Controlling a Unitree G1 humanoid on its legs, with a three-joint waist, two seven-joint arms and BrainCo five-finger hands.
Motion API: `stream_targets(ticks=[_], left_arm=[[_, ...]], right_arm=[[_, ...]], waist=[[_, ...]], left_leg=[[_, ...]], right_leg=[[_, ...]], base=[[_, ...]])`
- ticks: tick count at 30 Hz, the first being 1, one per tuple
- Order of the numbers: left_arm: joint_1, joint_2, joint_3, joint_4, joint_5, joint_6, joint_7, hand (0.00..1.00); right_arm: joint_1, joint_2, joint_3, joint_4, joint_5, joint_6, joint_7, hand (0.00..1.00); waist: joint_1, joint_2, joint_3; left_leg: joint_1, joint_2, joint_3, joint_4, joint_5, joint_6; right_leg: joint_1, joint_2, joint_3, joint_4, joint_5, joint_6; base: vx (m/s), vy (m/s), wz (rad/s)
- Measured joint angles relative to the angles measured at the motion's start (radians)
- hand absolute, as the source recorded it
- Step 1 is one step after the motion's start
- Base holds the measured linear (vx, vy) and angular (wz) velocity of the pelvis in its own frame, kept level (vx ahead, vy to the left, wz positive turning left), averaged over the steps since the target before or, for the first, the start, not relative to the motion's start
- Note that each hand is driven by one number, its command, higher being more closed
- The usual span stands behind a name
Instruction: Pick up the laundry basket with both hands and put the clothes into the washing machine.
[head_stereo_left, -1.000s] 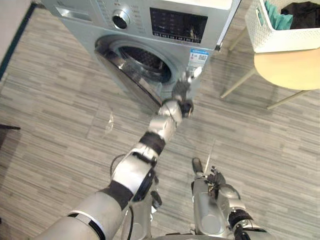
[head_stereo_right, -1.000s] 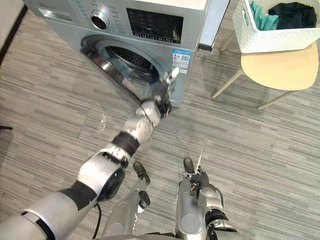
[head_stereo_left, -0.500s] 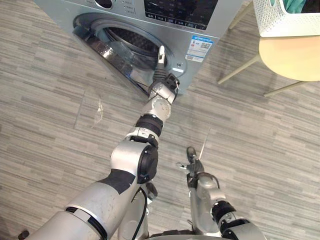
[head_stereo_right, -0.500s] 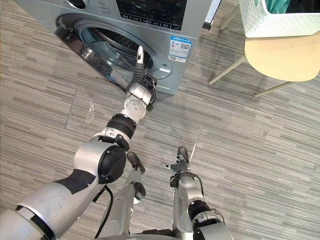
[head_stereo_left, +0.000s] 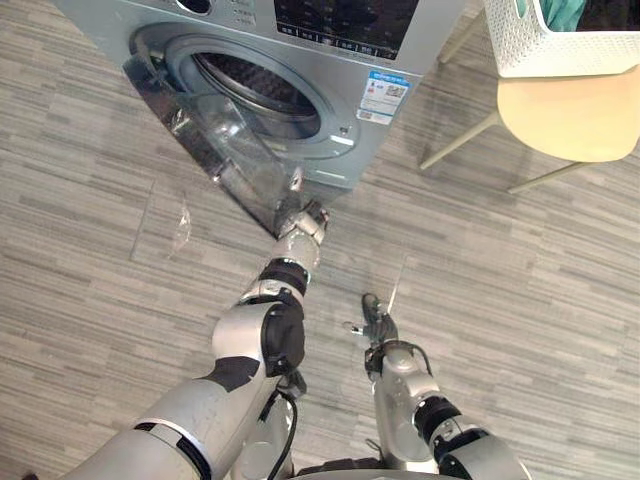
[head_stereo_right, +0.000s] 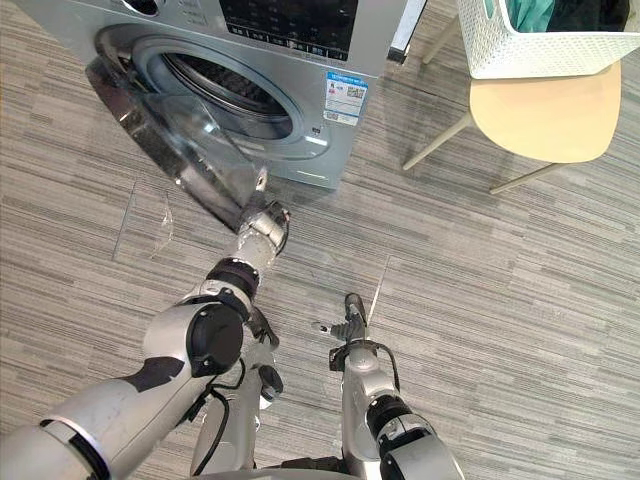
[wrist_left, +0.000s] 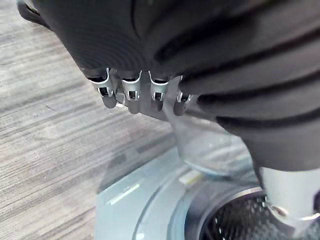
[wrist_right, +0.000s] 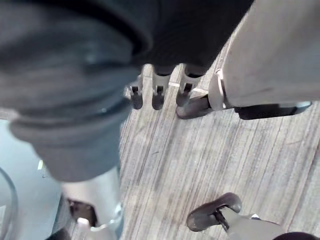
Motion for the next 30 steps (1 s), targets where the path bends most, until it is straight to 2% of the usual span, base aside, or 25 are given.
stream_targets(ticks=[4,8,11,13,15,17,18,19,21,23,24,25,26,28,30], left_arm=[[0.038,0.03,0.013,-0.005,-0.089,-0.007,-0.036,0.0],[0.117,0.052,0.013,-0.053,-0.119,-0.019,-0.057,0.0],[0.195,0.063,-0.003,-0.117,-0.126,-0.049,-0.07,0.0],[0.26,0.062,-0.081,-0.174,-0.125,-0.069,-0.083,0.0],[0.351,0.046,-0.188,-0.243,-0.124,-0.104,-0.119,0.0],[0.394,0.046,-0.218,-0.244,-0.122,-0.106,-0.142,0.0],[0.435,0.046,-0.243,-0.243,-0.111,-0.106,-0.155,0.0],[0.502,0.056,-0.264,-0.24,-0.045,-0.098,-0.187,0.0],[0.627,0.063,-0.281,-0.228,0.058,-0.077,-0.237,0.0],[0.768,0.071,-0.28,-0.207,0.159,-0.05,-0.288,0.0],[0.841,0.077,-0.285,-0.204,0.192,-0.041,-0.31,0.0],[0.882,0.075,-0.295,-0.203,0.203,-0.041,-0.317,0.0],[0.954,0.057,-0.335,-0.204,0.225,-0.041,-0.33,0.0],[1.015,0.039,-0.391,-0.208,0.226,-0.043,-0.348,0.0],[1.072,0.037,-0.429,-0.266,0.227,-0.064,-0.362,0.0]], right_arm=[[0.004,0.001,-0.001,0.017,0.0,0.018,0.008,0.0],[0.003,0.0,-0.002,0.016,-0.002,0.019,0.021,0.0],[0.003,-0.003,-0.005,0.016,-0.003,0.022,0.025,0.0],[0.008,-0.015,-0.019,0.016,-0.009,0.03,0.03,0.0],[0.029,-0.037,-0.073,0.015,-0.014,0.041,0.046,0.0],[0.038,-0.038,-0.11,0.016,-0.019,0.043,0.051,0.0],[0.045,-0.043,-0.145,0.016,-0.02,0.045,0.062,0.0],[0.059,-0.044,-0.192,0.016,-0.032,0.051,0.079,0.0],[0.099,-0.048,-0.26,0.015,-0.083,0.058,0.097,0.0],[0.15,-0.051,-0.304,0.003,-0.161,0.06,0.112,0.0],[0.185,-0.056,-0.316,-0.011,-0.193,0.058,0.118,0.0],[0.207,-0.061,-0.32,-0.015,-0.203,0.056,0.124,0.0],[0.252,-0.085,-0.34,-0.035,-0.207,0.055,0.129,0.0],[0.306,-0.088,-0.414,-0.056,-0.198,0.051,0.126,0.0],[0.33,-0.055,-0.505,-0.085,-0.121,0.054,0.105,0.0]], waist=[[0.023,0.0,0.0],[0.049,0.001,0.0],[0.055,0.001,-0.001],[0.059,0.006,-0.003],[0.086,0.02,-0.01],[0.095,0.023,-0.012],[0.101,0.023,-0.013],[0.104,0.026,-0.018],[0.107,0.037,-0.07],[0.11,0.033,-0.101],[0.119,0.03,-0.119],[0.123,0.036,-0.141],[0.125,0.064,-0.183],[0.109,0.076,-0.223],[0.102,0.051,-0.246]], left_leg=[[0.002,-0.002,-0.023,0.0,0.002,-0.003],[0.006,-0.004,-0.046,0.0,0.007,-0.01],[0.019,-0.008,-0.065,0.0,0.009,-0.013],[0.032,-0.014,-0.076,0.0,0.005,-0.018],[0.045,-0.02,-0.095,0.0,0.004,-0.018],[0.058,-0.02,-0.103,0.0,0.004,-0.018],[0.073,-0.02,-0.103,0.0,0.004,-0.018],[0.099,-0.02,-0.103,0.001,0.003,-0.016],[0.12,-0.016,-0.099,0.001,-0.004,-0.016],[0.15,-0.011,-0.11,0.083,-0.067,-0.03],[0.136,-0.002,-0.195,0.197,-0.139,-0.041],[0.125,0.0,-0.271,0.243,-0.176,-0.049],[0.118,0.008,-0.371,0.292,-0.244,-0.075],[0.11,0.005,-0.354,0.322,-0.276,-0.073],[0.096,0.016,-0.278,0.353,-0.312,-0.062]], right_leg=[[0.012,-0.005,-0.03,0.01,-0.007,-0.009],[0.012,-0.01,-0.057,0.051,-0.034,-0.023],[0.019,-0.017,-0.075,0.083,-0.056,-0.026],[0.037,-0.024,-0.086,0.094,-0.069,-0.023],[0.06,-0.033,-0.106,0.102,-0.082,-0.022],[0.076,-0.035,-0.114,0.102,-0.087,-0.023],[0.093,-0.035,-0.116,0.102,-0.09,-0.024],[0.12,-0.035,-0.117,0.099,-0.094,-0.023],[0.147,-0.023,-0.116,0.08,-0.095,-0.024],[0.195,-0.011,-0.079,0.061,-0.095,-0.027],[0.215,-0.006,-0.047,0.056,-0.103,-0.033],[0.222,0.0,-0.03,0.054,-0.105,-0.031],[0.219,0.015,-0.002,0.047,-0.102,-0.026],[0.221,0.014,0.036,0.009,-0.078,-0.011],[0.218,0.018,0.119,-0.094,-0.011,0.003]], base=[[0.05,-0.005,0.18],[0.03,-0.025,0.2],[0.03,-0.041,0.18],[0.04,-0.043,0.21],[0.05,-0.042,0.26],[0.05,-0.034,0.15],[0.06,-0.054,0.02],[0.08,-0.07,-0.01],[0.08,-0.067,-0.11],[0.1,-0.079,-0.47],[0.07,-0.081,-0.66],[0.08,-0.065,-0.89],[0.09,0.015,-0.78],[0.05,0.092,-0.66],[0.0,0.138,-1.04]])
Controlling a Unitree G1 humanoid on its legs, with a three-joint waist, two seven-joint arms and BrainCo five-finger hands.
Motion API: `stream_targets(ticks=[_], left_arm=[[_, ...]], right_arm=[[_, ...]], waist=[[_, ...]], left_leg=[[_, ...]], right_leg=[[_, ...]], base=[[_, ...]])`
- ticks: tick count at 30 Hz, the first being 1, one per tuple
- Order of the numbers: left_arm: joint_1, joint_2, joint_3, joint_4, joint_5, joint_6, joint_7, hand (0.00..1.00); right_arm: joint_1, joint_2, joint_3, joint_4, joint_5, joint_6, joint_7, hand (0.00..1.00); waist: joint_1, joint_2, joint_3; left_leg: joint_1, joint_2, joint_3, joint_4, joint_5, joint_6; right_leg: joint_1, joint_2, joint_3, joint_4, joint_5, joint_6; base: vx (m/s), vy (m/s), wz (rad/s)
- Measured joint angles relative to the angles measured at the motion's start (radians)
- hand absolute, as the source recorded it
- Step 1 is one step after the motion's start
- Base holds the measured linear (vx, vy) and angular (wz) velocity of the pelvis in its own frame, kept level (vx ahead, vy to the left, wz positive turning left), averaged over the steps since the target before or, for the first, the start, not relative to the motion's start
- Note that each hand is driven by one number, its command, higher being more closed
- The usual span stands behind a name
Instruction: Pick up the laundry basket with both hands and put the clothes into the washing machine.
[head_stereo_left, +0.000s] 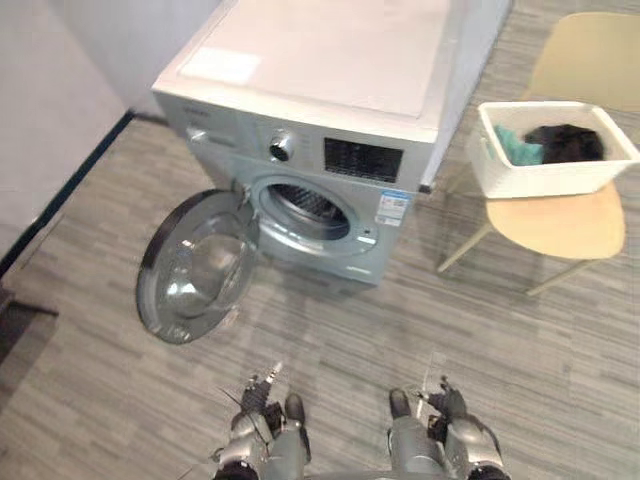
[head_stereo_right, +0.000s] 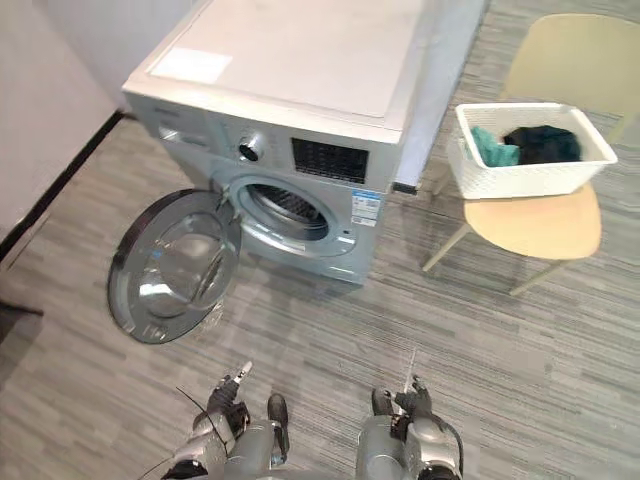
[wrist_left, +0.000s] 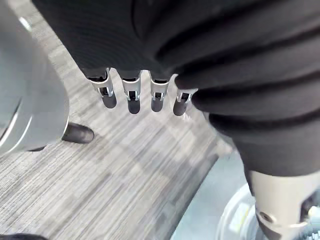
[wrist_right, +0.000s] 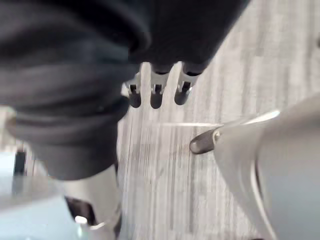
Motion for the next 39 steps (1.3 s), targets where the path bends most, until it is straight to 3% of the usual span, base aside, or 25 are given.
stream_targets(ticks=[3,5,7,11,13,14,15,16,18,20,21,22,23,24,26,27,28,29,31,32,33,34,35,37,39], left_arm=[[0.011,0.007,-0.007,-0.019,0.0,-0.011,0.0,0.0],[0.022,0.006,-0.005,-0.038,0.003,-0.017,0.001,0.0],[0.04,0.004,-0.049,-0.055,0.033,-0.02,-0.002,0.0],[0.062,0.041,-0.051,-0.048,0.042,-0.017,-0.002,0.0],[0.064,0.092,-0.046,-0.045,0.04,-0.016,-0.001,0.0],[0.067,0.103,-0.038,-0.036,0.037,-0.016,-0.001,0.0],[0.064,0.098,-0.04,-0.012,0.015,-0.013,-0.001,0.0],[0.067,0.098,-0.038,-0.009,-0.011,-0.013,-0.001,0.0],[0.085,0.096,-0.029,-0.003,-0.05,-0.012,-0.002,0.0],[0.111,0.088,0.006,-0.003,-0.081,-0.008,-0.005,0.0],[0.129,0.085,0.025,-0.002,-0.1,-0.006,-0.006,0.0],[0.131,0.081,0.036,-0.012,-0.114,-0.007,-0.009,0.0],[0.126,0.082,0.038,-0.012,-0.12,-0.009,-0.022,0.0],[0.125,0.082,0.037,-0.012,-0.12,-0.01,-0.023,0.0],[0.126,0.082,0.034,-0.008,-0.127,-0.014,-0.022,0.0],[0.128,0.083,0.032,-0.008,-0.128,-0.015,-0.023,0.0],[0.134,0.087,0.028,-0.008,-0.127,-0.017,-0.025,0.0],[0.135,0.088,0.028,-0.008,-0.126,-0.017,-0.025,0.0],[0.133,0.087,0.029,-0.003,-0.119,-0.017,-0.043,0.0],[0.132,0.087,0.029,-0.002,-0.118,-0.017,-0.043,0.0],[0.124,0.087,0.031,0.019,-0.118,-0.017,-0.043,0.0],[0.124,0.086,0.033,0.025,-0.119,-0.017,-0.043,0.0],[0.127,0.084,0.041,0.036,-0.118,-0.017,-0.043,0.0],[0.124,0.081,0.05,0.051,-0.117,-0.016,-0.043,0.0],[0.134,0.081,0.041,0.065,-0.116,-0.016,-0.044,0.0]], right_arm=[[0.024,0.045,-0.013,-0.052,0.141,-0.021,-0.046,0.0],[0.027,0.065,-0.005,-0.075,0.228,-0.031,-0.065,0.0],[0.06,0.063,0.002,-0.138,0.259,-0.043,-0.074,0.0],[0.061,0.061,0.039,-0.156,0.259,-0.052,-0.064,0.0],[0.05,0.057,0.074,-0.152,0.257,-0.051,-0.06,0.0],[0.037,0.056,0.096,-0.153,0.256,-0.051,-0.058,0.0],[0.023,0.031,0.109,-0.157,0.238,-0.05,-0.056,0.0],[0.031,0.024,0.125,-0.157,0.216,-0.048,-0.053,0.0],[0.061,0.02,0.161,-0.159,0.182,-0.044,-0.038,0.0],[0.095,0.02,0.215,-0.172,0.152,-0.043,-0.028,0.0],[0.101,0.017,0.239,-0.179,0.137,-0.043,-0.018,0.0],[0.102,0.017,0.254,-0.19,0.135,-0.045,-0.017,0.0],[0.101,-0.002,0.269,-0.199,0.127,-0.045,-0.016,0.0],[0.102,-0.015,0.273,-0.203,0.127,-0.045,-0.009,0.0],[0.107,-0.062,0.276,-0.229,0.143,-0.05,0.024,0.0],[0.107,-0.068,0.276,-0.235,0.147,-0.051,0.027,0.0],[0.106,-0.07,0.278,-0.276,0.17,-0.058,0.031,0.0],[0.105,-0.069,0.28,-0.286,0.179,-0.06,0.032,0.0],[0.077,-0.068,0.313,-0.36,0.227,-0.096,0.043,0.0],[0.069,-0.067,0.317,-0.368,0.23,-0.098,0.042,0.0],[0.032,-0.061,0.325,-0.377,0.238,-0.111,0.039,0.0],[0.019,-0.055,0.336,-0.379,0.238,-0.115,0.033,0.0],[-0.002,-0.055,0.359,-0.382,0.238,-0.128,0.023,0.0],[-0.028,-0.04,0.402,-0.382,0.234,-0.131,0.023,0.0],[-0.034,-0.016,0.437,-0.382,0.216,-0.133,0.024,0.0]], waist=[[-0.002,-0.019,-0.002],[0.006,0.002,-0.01],[0.008,0.005,-0.025],[0.005,-0.033,-0.07],[0.008,-0.062,-0.097],[0.017,-0.041,-0.102],[0.021,-0.01,-0.095],[0.025,-0.005,-0.096],[0.019,0.004,-0.099],[0.014,-0.019,-0.108],[0.022,-0.026,-0.103],[0.026,-0.026,-0.096],[0.029,-0.027,-0.076],[0.029,-0.028,-0.071],[0.029,-0.007,-0.055],[0.029,-0.003,-0.052],[0.031,0.002,-0.045],[0.032,0.003,-0.044],[0.037,0.016,-0.035],[0.038,0.021,-0.032],[0.067,0.005,-0.021],[0.085,-0.002,-0.024],[0.087,-0.005,-0.026],[0.09,-0.009,-0.029],[0.086,-0.007,-0.028]], left_leg=[[-0.031,0.052,0.083,0.113,-0.069,0.009],[-0.021,0.158,0.166,0.152,-0.091,0.028],[0.071,0.18,0.262,0.096,-0.069,0.02],[0.126,0.217,0.356,0.105,-0.052,-0.012],[0.142,0.248,0.372,0.111,-0.03,-0.062],[0.154,0.275,0.368,0.094,-0.028,-0.064],[0.197,0.306,0.395,0.057,-0.005,-0.094],[0.232,0.324,0.42,0.048,0.008,-0.114],[0.279,0.391,0.42,0.081,0.036,-0.126],[0.26,0.47,0.36,0.212,0.133,-0.067],[0.212,0.524,0.328,0.348,0.206,0.063],[0.183,0.542,0.298,0.427,0.197,0.106],[0.121,0.507,0.201,0.565,0.109,0.106],[0.092,0.462,0.145,0.602,0.064,0.074],[0.024,0.275,0.039,0.608,-0.054,0.046],[0.009,0.237,0.044,0.583,-0.07,0.048],[-0.031,0.134,0.081,0.488,-0.112,0.061],[-0.035,0.118,0.091,0.469,-0.117,0.063],[-0.061,0.006,0.152,0.257,-0.115,0.063],[-0.062,-0.004,0.156,0.234,-0.114,0.065],[-0.045,-0.042,0.171,0.154,-0.078,0.127],[-0.026,-0.055,0.181,0.13,-0.075,0.137],[-0.004,-0.062,0.19,0.138,-0.082,0.189],[0.032,-0.07,0.202,0.154,-0.102,0.212],[0.132,-0.082,0.21,0.117,-0.157,0.205]], right_leg=[[-0.009,0.026,0.048,-0.063,0.083,-0.015],[-0.006,0.081,-0.021,-0.118,0.206,-0.092],[-0.028,0.041,-0.209,0.177,0.038,-0.109],[-0.007,-0.079,-0.33,0.225,-0.002,-0.106],[0.002,-0.047,-0.409,0.134,-0.023,-0.082],[0.013,-0.019,-0.423,0.076,-0.029,-0.063],[0.008,-0.034,-0.538,0.094,-0.053,-0.059],[0.005,-0.043,-0.589,0.116,-0.029,-0.044],[0.003,0.017,-0.565,0.188,-0.068,-0.088],[0.019,0.08,-0.53,0.213,-0.104,-0.128],[0.046,0.115,-0.502,0.193,-0.11,-0.15],[0.063,0.132,-0.487,0.182,-0.111,-0.155],[0.095,0.144,-0.463,0.164,-0.11,-0.171],[0.107,0.145,-0.45,0.158,-0.11,-0.186],[0.164,0.153,-0.425,0.123,-0.117,-0.207],[0.172,0.153,-0.425,0.115,-0.119,-0.209],[0.201,0.154,-0.428,0.085,-0.126,-0.212],[0.205,0.153,-0.428,0.079,-0.126,-0.212],[0.231,0.146,-0.433,0.024,-0.13,-0.206],[0.237,0.146,-0.433,0.019,-0.131,-0.205],[0.243,0.129,-0.408,0.03,-0.145,-0.192],[0.241,0.121,-0.391,0.041,-0.153,-0.183],[0.244,0.114,-0.37,0.056,-0.161,-0.166],[0.249,0.102,-0.344,0.129,-0.171,-0.145],[0.148,0.079,-0.327,0.487,-0.193,-0.009]], base=[[-0.03,0.095,-1.21],[-0.06,0.007,-1.4],[-0.01,0.008,-1.07],[-0.01,-0.159,-0.78],[0.0,-0.377,-1.29],[0.05,-0.377,-1.6],[0.06,-0.253,-1.6],[0.07,-0.211,-1.26],[0.07,-0.265,-0.82],[0.13,-0.457,-0.8],[0.12,-0.373,-0.79],[0.11,-0.315,-0.86],[0.09,-0.201,-0.61],[0.12,-0.184,-0.66],[0.15,-0.091,-0.4],[0.18,-0.01,-0.03],[0.15,0.02,0.1],[0.24,0.04,0.23],[0.28,0.069,0.23],[0.32,0.107,-0.08],[0.24,0.066,-0.27],[0.39,0.087,-0.31],[0.3,0.054,-0.13],[0.37,0.117,-0.14],[0.35,0.115,-0.19]])
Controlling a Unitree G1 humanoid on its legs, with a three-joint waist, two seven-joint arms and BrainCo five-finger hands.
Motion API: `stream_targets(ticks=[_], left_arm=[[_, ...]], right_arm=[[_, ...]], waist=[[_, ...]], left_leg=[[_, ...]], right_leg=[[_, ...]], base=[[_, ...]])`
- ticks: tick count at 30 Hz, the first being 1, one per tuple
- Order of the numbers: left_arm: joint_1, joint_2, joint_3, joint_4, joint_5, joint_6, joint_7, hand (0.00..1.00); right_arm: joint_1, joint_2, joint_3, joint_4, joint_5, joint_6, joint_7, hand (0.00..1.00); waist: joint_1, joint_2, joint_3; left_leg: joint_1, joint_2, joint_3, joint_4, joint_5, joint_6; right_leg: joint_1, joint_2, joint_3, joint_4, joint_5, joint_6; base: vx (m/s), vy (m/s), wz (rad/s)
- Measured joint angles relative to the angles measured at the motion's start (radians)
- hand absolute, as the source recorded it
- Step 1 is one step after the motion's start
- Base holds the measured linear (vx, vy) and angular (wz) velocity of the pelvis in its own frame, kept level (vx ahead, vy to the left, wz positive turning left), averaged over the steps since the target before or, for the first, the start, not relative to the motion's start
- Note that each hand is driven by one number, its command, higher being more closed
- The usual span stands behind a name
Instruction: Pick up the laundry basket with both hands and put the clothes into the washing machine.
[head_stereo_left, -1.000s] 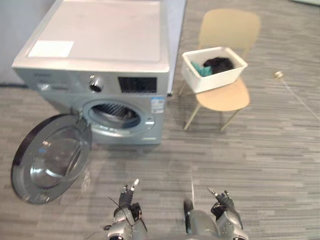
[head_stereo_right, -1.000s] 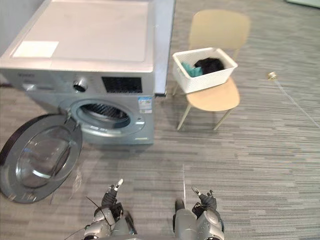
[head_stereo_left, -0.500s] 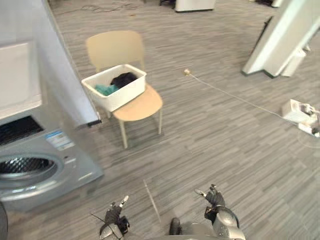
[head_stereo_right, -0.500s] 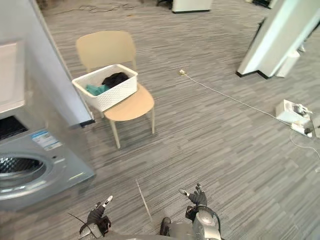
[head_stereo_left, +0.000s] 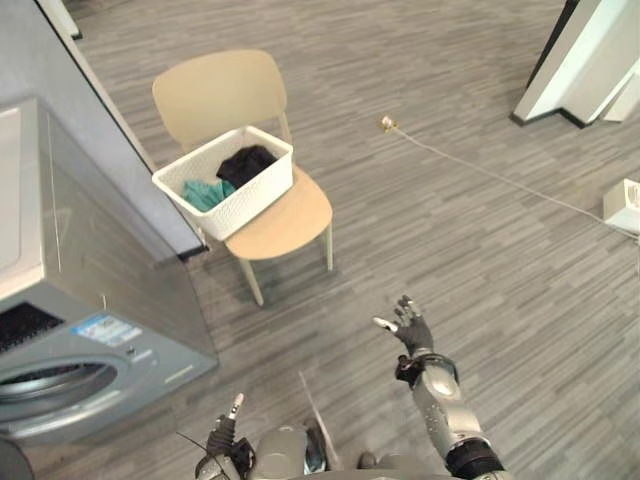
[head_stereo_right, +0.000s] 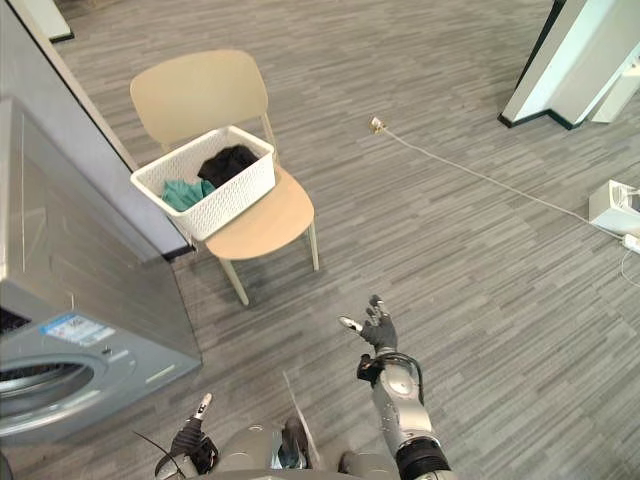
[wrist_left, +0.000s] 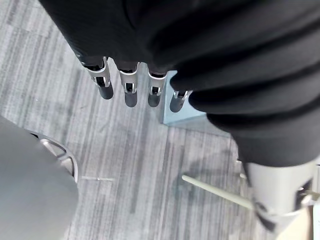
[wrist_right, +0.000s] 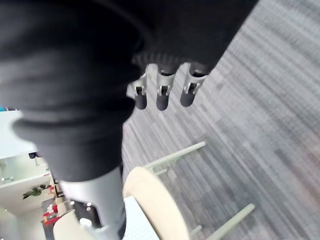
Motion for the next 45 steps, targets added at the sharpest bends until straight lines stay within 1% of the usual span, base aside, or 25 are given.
stream_targets(ticks=[2,4,5,8,10,12,14,16,17,19,22,23,24,26,29,30,31,34,35,37,39,40,41,43,45], left_arm=[[0.0,0.02,-0.01,0.008,0.001,0.003,-0.001,0.0],[0.001,0.036,-0.037,0.009,0.008,0.008,0.0,0.0],[0.002,0.034,-0.042,0.008,0.017,0.008,0.0,0.0],[0.0,0.031,-0.043,0.008,0.021,0.009,0.002,0.0],[0.0,0.021,-0.047,0.011,0.021,0.008,0.002,0.0],[-0.005,0.013,-0.048,0.039,0.023,0.008,0.003,0.0],[0.003,0.017,-0.038,0.051,0.03,0.008,0.005,0.0],[0.009,0.024,-0.01,0.059,0.033,0.007,0.01,0.0],[0.008,0.002,-0.001,0.06,0.04,0.007,0.013,0.0],[0.014,-0.042,0.028,0.066,0.041,-0.001,0.024,0.0],[0.025,-0.072,0.142,0.04,0.04,-0.006,0.035,0.0],[0.042,-0.079,0.161,0.006,0.038,-0.007,0.049,0.0],[0.06,-0.08,0.162,-0.022,0.031,-0.015,0.05,0.0],[0.065,-0.062,0.145,-0.048,0.034,-0.014,0.045,0.0],[0.063,-0.04,0.089,-0.077,0.049,-0.014,0.043,0.0],[0.062,-0.024,0.069,-0.078,0.055,-0.014,0.043,0.0],[0.059,-0.021,0.061,-0.079,0.065,-0.013,0.042,0.0],[0.06,-0.027,0.02,-0.094,0.08,-0.013,0.039,0.0],[0.062,-0.027,0.002,-0.095,0.08,-0.013,0.029,0.0],[0.051,-0.012,-0.017,-0.099,0.088,-0.014,0.021,0.0],[0.05,-0.009,-0.017,-0.112,0.089,-0.014,0.02,0.0],[0.052,-0.008,-0.017,-0.112,0.087,-0.013,0.02,0.0],[0.052,-0.008,-0.019,-0.111,0.089,-0.012,0.019,0.0],[0.055,0.004,-0.036,-0.113,0.091,-0.012,0.006,0.0],[0.055,0.021,-0.046,-0.122,0.091,-0.011,-0.001,0.0]], right_arm=[[0.032,0.012,0.028,-0.003,-0.019,0.002,0.004,0.0],[0.091,0.002,0.037,-0.028,-0.037,0.009,0.015,0.0],[0.111,-0.008,0.038,-0.055,-0.037,0.009,0.023,0.0],[0.114,-0.026,0.033,-0.13,-0.036,0.002,0.025,0.0],[0.116,-0.039,0.02,-0.151,-0.035,0.003,0.023,0.0],[0.115,-0.046,-0.002,-0.2,-0.034,0.002,0.016,0.0],[0.117,-0.044,-0.003,-0.243,-0.034,0.002,0.009,0.0],[0.13,-0.046,-0.011,-0.317,-0.034,0.0,-0.004,0.0],[0.141,-0.062,-0.02,-0.342,-0.033,-0.001,-0.006,0.0],[0.144,-0.081,-0.035,-0.404,-0.034,-0.004,-0.013,0.0],[0.141,-0.044,-0.027,-0.495,-0.042,-0.022,-0.027,0.0],[0.138,-0.042,-0.022,-0.532,-0.067,-0.033,-0.033,0.0],[0.129,-0.04,-0.019,-0.548,-0.081,-0.041,-0.044,0.0],[0.1,-0.044,-0.036,-0.546,-0.112,-0.042,-0.053,0.0],[0.01,-0.076,-0.116,-0.497,-0.218,-0.035,-0.093,0.0],[-0.019,-0.094,-0.139,-0.464,-0.253,-0.03,-0.105,0.0],[-0.033,-0.107,-0.149,-0.453,-0.268,-0.025,-0.112,0.0],[-0.163,-0.211,-0.195,-0.336,-0.304,0.016,-0.125,0.0],[-0.226,-0.241,-0.207,-0.272,-0.312,0.038,-0.133,0.0],[-0.303,-0.245,-0.213,-0.189,-0.322,0.073,-0.139,0.0],[-0.349,-0.245,-0.213,-0.172,-0.348,0.092,-0.135,0.0],[-0.354,-0.246,-0.214,-0.161,-0.354,0.098,-0.116,0.0],[-0.352,-0.246,-0.214,-0.145,-0.357,0.1,-0.108,0.0],[-0.348,-0.24,-0.213,-0.108,-0.4,0.131,-0.087,0.0],[-0.348,-0.238,-0.204,-0.087,-0.443,0.157,-0.077,0.0]], waist=[[-0.006,-0.019,-0.006],[-0.009,-0.032,-0.018],[-0.021,-0.028,-0.023],[-0.037,-0.019,-0.026],[-0.039,0.004,-0.026],[-0.04,0.032,-0.017],[-0.049,0.018,-0.026],[-0.062,0.01,-0.034],[-0.061,0.032,-0.046],[-0.046,0.075,-0.071],[-0.044,0.061,-0.073],[-0.027,0.067,-0.072],[0.001,0.059,-0.069],[0.012,0.035,-0.064],[0.019,0.013,-0.06],[0.017,0.0,-0.06],[0.014,0.0,-0.06],[0.014,0.022,-0.06],[0.036,0.047,-0.059],[0.055,0.007,-0.051],[0.057,-0.008,-0.05],[0.059,-0.012,-0.05],[0.057,-0.012,-0.05],[0.053,-0.021,-0.044],[0.051,-0.039,-0.03]], left_leg=[[0.065,-0.018,-0.012,0.021,-0.048,0.006],[0.114,-0.041,-0.057,0.012,-0.051,0.011],[0.137,-0.041,-0.096,-0.016,-0.051,0.011],[0.149,-0.036,-0.177,-0.064,-0.049,0.004],[0.155,-0.015,-0.225,-0.065,-0.056,-0.012],[0.191,0.021,-0.268,-0.071,-0.075,-0.049],[0.206,0.032,-0.303,-0.072,-0.092,-0.086],[0.235,0.06,-0.396,-0.079,-0.135,-0.159],[0.238,0.087,-0.432,-0.088,-0.14,-0.168],[0.233,0.141,-0.502,-0.083,-0.111,-0.186],[0.118,0.18,-0.585,0.178,0.001,-0.143],[0.012,0.213,-0.587,0.358,0.094,-0.075],[-0.046,0.252,-0.58,0.474,0.211,-0.051],[-0.111,0.269,-0.531,0.536,0.251,-0.051],[-0.209,0.208,-0.373,0.513,0.217,-0.015],[-0.207,0.168,-0.327,0.413,0.174,-0.072],[-0.207,0.147,-0.304,0.343,0.161,-0.085],[-0.198,0.062,-0.218,-0.065,0.214,-0.149],[-0.17,0.048,-0.211,-0.164,0.325,-0.116],[-0.146,0.006,-0.206,-0.189,0.319,-0.089],[-0.177,-0.02,-0.212,-0.115,0.273,-0.054],[-0.165,-0.054,-0.208,-0.07,0.195,-0.047],[-0.152,-0.064,-0.207,-0.062,0.179,-0.041],[-0.105,-0.084,-0.206,-0.059,0.15,-0.022],[-0.064,-0.088,-0.218,-0.053,0.136,-0.009]], right_leg=[[-0.09,-0.049,-0.01,0.304,0.066,0.119],[-0.137,-0.102,-0.048,0.448,0.071,0.09],[-0.162,-0.129,-0.09,0.46,0.045,0.037],[-0.243,-0.177,-0.118,0.297,-0.005,-0.042],[-0.263,-0.165,-0.067,0.089,-0.004,-0.045],[-0.264,-0.132,0.067,-0.236,0.093,-0.004],[-0.248,-0.128,0.159,-0.412,0.19,0.036],[-0.235,-0.127,0.212,-0.389,0.283,0.076],[-0.246,-0.101,0.194,-0.317,0.282,0.073],[-0.272,-0.084,0.116,-0.18,0.173,0.031],[-0.207,-0.072,-0.006,-0.118,0.081,-0.038],[-0.16,-0.05,-0.048,-0.137,0.067,-0.065],[-0.106,-0.026,-0.089,-0.164,0.059,-0.093],[-0.032,-0.032,-0.152,-0.203,0.047,-0.12],[0.037,-0.091,-0.248,-0.261,0.036,-0.128],[0.066,-0.13,-0.293,-0.286,0.041,-0.115],[0.081,-0.145,-0.321,-0.301,0.043,-0.108],[0.125,-0.17,-0.417,-0.363,0.038,-0.07],[0.137,-0.159,-0.411,-0.362,0.023,-0.045],[0.158,-0.169,-0.351,-0.4,0.034,-0.023],[0.178,-0.189,-0.335,-0.43,0.045,0.001],[0.178,-0.235,-0.312,-0.344,0.024,0.039],[0.158,-0.257,-0.288,-0.267,0.018,0.048],[0.041,-0.309,-0.192,0.039,0.05,0.037],[-0.08,-0.312,-0.127,0.3,0.053,0.012]], base=[[0.33,0.019,0.34],[0.34,-0.05,0.73],[0.31,-0.073,0.86],[0.29,-0.113,0.67],[0.28,-0.199,0.6],[0.31,-0.249,0.58],[0.27,-0.273,0.73],[0.35,-0.499,1.23],[0.37,-0.534,1.25],[0.31,-0.42,1.07],[0.31,-0.471,0.95],[0.23,-0.345,0.53],[0.23,-0.319,0.49],[0.22,-0.249,0.81],[0.21,-0.123,1.08],[0.19,-0.033,1.24],[0.16,0.014,1.43],[0.21,0.128,1.04],[0.17,0.137,0.22],[0.25,0.11,0.28],[0.31,0.128,0.3],[0.27,0.152,0.15],[0.28,0.159,0.12],[0.31,0.142,0.06],[0.3,0.066,0.14]])
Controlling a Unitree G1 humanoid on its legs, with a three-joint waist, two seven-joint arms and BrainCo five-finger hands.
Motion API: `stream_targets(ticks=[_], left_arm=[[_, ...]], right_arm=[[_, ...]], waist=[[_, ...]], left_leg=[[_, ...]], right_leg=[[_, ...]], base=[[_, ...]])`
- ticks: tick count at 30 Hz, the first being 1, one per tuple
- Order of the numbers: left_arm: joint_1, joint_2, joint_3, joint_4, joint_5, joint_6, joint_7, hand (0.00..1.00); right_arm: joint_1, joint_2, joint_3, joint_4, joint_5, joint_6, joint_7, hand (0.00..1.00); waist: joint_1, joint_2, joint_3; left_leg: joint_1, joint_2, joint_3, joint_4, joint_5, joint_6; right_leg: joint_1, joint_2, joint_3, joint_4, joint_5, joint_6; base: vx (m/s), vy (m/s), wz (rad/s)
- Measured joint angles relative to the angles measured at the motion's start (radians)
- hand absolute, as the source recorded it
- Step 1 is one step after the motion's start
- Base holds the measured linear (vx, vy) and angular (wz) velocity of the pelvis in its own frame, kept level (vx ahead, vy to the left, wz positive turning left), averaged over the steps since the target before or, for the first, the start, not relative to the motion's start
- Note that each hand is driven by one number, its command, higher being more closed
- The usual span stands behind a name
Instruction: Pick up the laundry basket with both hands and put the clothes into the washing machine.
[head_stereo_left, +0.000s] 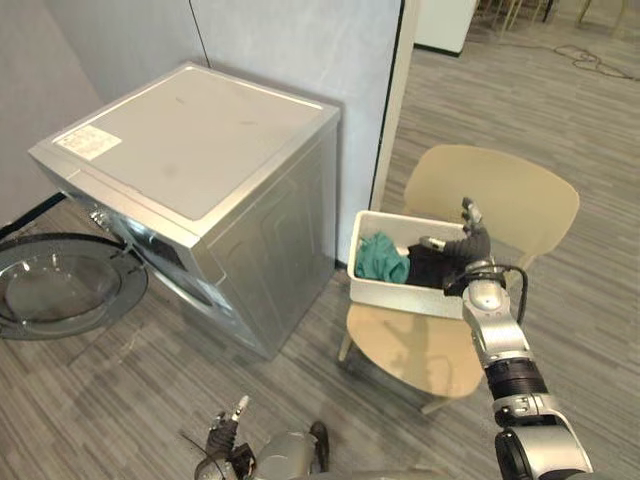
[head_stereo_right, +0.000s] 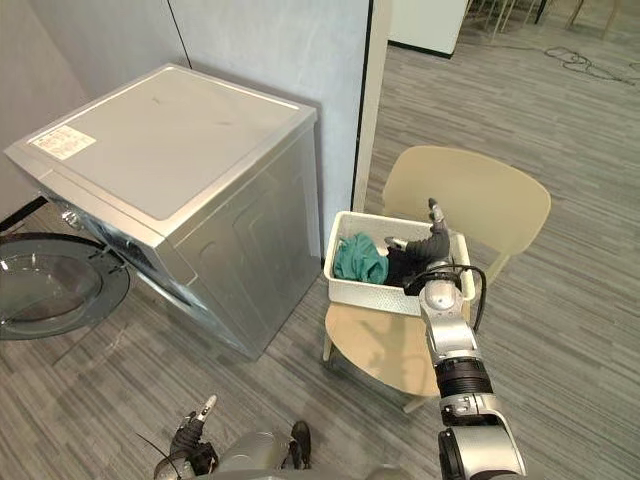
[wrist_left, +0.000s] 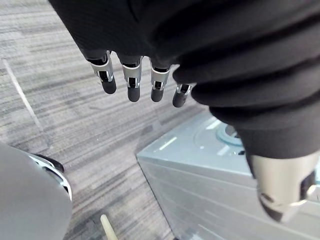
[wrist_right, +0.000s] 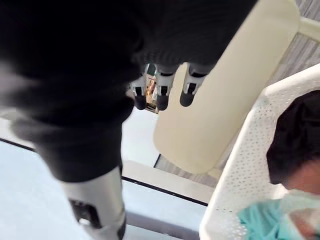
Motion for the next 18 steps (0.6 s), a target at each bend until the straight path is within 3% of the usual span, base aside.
stream_targets(ticks=[2,4,6,7,8,9,11,12,18], left_arm=[[0.0,0.004,0.0,-0.014,-0.002,0.006,0.0,0.0],[0.0,0.004,0.001,-0.02,-0.002,0.009,-0.002,0.0],[-0.006,0.002,0.001,-0.038,-0.002,0.008,-0.012,0.0],[-0.006,0.003,0.0,-0.04,-0.002,0.008,-0.015,0.0],[-0.008,0.019,0.002,-0.047,-0.002,0.007,-0.018,0.0],[-0.022,0.026,0.009,-0.053,-0.003,0.008,-0.018,0.0],[-0.025,0.021,0.013,-0.08,-0.02,0.005,-0.015,0.0],[-0.03,0.017,0.013,-0.089,-0.039,-0.002,-0.014,0.0],[-0.086,0.01,0.052,-0.108,-0.103,-0.017,0.001,0.0]], right_arm=[[0.0,-0.002,0.0,0.022,-0.02,0.003,0.016,0.0],[-0.001,-0.007,0.006,0.022,-0.028,0.004,0.039,0.0],[-0.002,-0.032,0.02,0.037,-0.03,0.004,0.069,0.0],[-0.003,-0.038,0.02,0.05,-0.03,0.005,0.078,0.0],[-0.008,-0.046,0.02,0.064,-0.03,0.008,0.083,0.0],[-0.026,-0.058,0.022,0.076,-0.03,0.008,0.095,0.0],[-0.073,-0.074,0.037,0.137,-0.03,0.012,0.105,0.0],[-0.102,-0.085,0.046,0.166,-0.028,0.016,0.109,0.0],[-0.313,-0.142,0.062,0.255,-0.005,0.022,0.113,0.0]], waist=[[-0.003,-0.011,0.017],[-0.004,-0.01,0.021],[-0.014,-0.008,0.043],[-0.015,-0.008,0.043],[-0.017,-0.028,0.052],[-0.024,-0.035,0.08],[-0.019,-0.013,0.107],[0.002,-0.014,0.125],[0.024,-0.013,0.263]], left_leg=[[0.044,0.006,-0.016,-0.01,0.0,0.0],[0.05,0.013,-0.027,-0.009,0.0,0.0],[0.042,0.025,-0.061,-0.005,-0.007,-0.012],[0.032,0.031,-0.065,0.0,-0.011,-0.019],[0.006,0.028,-0.076,0.025,-0.023,-0.044],[-0.029,0.036,-0.101,0.074,-0.05,-0.073],[-0.085,0.095,-0.125,0.122,-0.063,-0.097],[-0.112,0.119,-0.13,0.122,-0.057,-0.111],[-0.181,0.174,-0.177,0.112,-0.019,-0.17]], right_leg=[[-0.071,0.023,-0.015,0.066,-0.027,-0.048],[-0.107,0.046,-0.025,-0.044,-0.039,-0.068],[-0.115,0.09,0.012,-0.302,-0.042,-0.068],[-0.107,0.11,0.036,-0.39,-0.025,-0.06],[-0.094,0.134,0.088,-0.549,0.054,-0.053],[-0.089,0.138,0.099,-0.585,0.155,-0.031],[-0.091,0.195,0.065,-0.63,0.179,-0.058],[-0.106,0.221,0.057,-0.648,0.195,-0.077],[-0.123,0.288,0.006,-0.731,0.254,-0.122]], base=[[0.21,0.0,0.2],[0.16,-0.069,0.27],[0.09,-0.122,0.47],[0.05,-0.161,0.5],[0.04,-0.242,0.62],[0.0,-0.238,0.61],[-0.06,-0.239,0.17],[-0.08,-0.22,-0.08],[-0.1,-0.167,0.09]])
